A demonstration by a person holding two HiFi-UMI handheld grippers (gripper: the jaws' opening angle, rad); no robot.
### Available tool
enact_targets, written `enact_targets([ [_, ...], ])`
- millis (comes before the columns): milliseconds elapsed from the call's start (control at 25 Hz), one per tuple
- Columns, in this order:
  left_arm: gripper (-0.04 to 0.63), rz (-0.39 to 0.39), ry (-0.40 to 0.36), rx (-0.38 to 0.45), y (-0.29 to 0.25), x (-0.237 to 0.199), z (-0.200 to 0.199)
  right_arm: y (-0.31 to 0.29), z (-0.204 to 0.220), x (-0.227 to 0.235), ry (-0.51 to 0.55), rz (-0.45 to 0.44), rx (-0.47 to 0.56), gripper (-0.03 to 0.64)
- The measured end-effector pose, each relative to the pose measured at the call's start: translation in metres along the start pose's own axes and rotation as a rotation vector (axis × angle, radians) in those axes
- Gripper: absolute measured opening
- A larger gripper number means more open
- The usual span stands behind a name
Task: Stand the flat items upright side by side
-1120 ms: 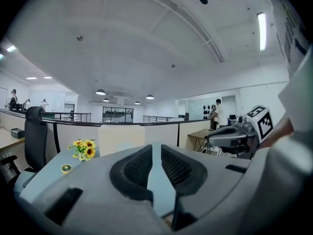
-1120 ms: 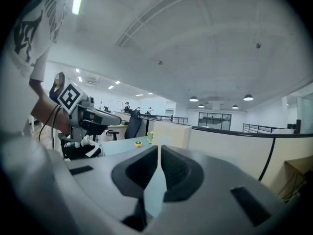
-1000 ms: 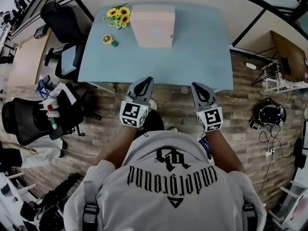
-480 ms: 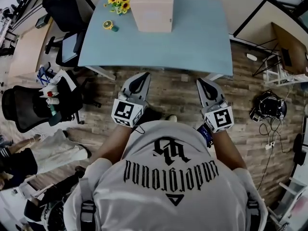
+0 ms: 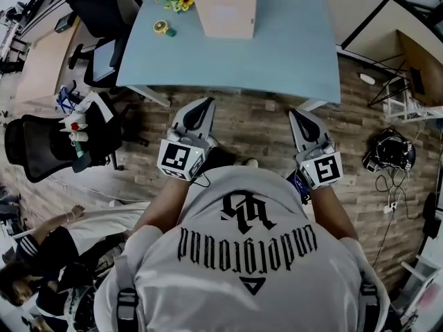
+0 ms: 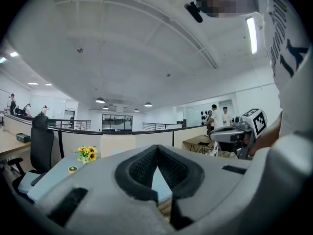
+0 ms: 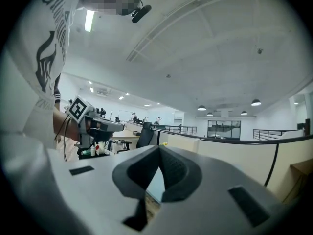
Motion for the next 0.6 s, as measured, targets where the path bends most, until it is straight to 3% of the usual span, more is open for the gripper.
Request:
enact_targets([
  [600,0.000,0.021,0.017,0.038,-0.018,0.003,-0.009,-0.002,-0.004,0.009,0.038,-0.009,0.017,0.005],
])
Point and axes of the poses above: the fingertips, and each gripper's own axes: y backward along the fingers, x to its right, z out of its underside, the point moved 4 cm from there along y, backward along the fingers, and after that the axes turned 9 degrees about -z, right-handed, at the moved point
